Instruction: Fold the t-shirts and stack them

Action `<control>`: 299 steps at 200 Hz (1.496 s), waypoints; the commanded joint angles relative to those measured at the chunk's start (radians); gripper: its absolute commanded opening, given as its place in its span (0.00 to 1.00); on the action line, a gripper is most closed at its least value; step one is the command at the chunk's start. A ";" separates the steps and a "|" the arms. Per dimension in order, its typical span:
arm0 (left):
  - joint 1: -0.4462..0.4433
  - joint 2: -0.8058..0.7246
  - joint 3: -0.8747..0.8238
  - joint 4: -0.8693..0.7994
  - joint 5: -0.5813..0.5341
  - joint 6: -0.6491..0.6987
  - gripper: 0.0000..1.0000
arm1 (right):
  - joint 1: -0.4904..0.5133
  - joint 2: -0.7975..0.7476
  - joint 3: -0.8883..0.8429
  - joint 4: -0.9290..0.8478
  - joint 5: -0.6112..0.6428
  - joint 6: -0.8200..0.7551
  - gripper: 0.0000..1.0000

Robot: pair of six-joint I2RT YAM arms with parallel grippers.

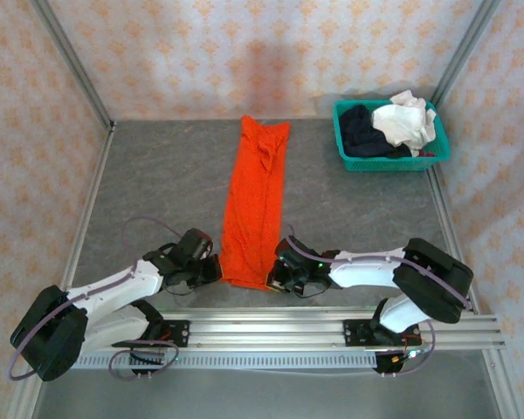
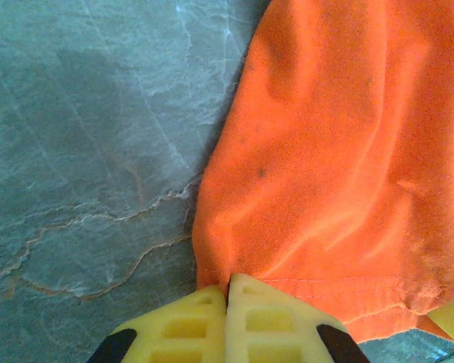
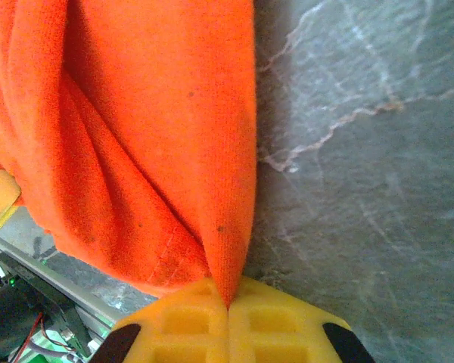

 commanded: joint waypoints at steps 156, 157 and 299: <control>-0.009 -0.051 0.197 -0.179 -0.085 0.029 0.00 | -0.039 -0.152 0.069 -0.107 0.022 -0.098 0.00; -0.009 -0.050 0.199 -0.179 -0.086 0.030 0.00 | -0.041 -0.152 0.070 -0.107 0.022 -0.099 0.00; 0.126 0.312 0.583 -0.043 -0.291 0.329 0.00 | -0.331 0.056 0.402 -0.236 0.007 -0.467 0.00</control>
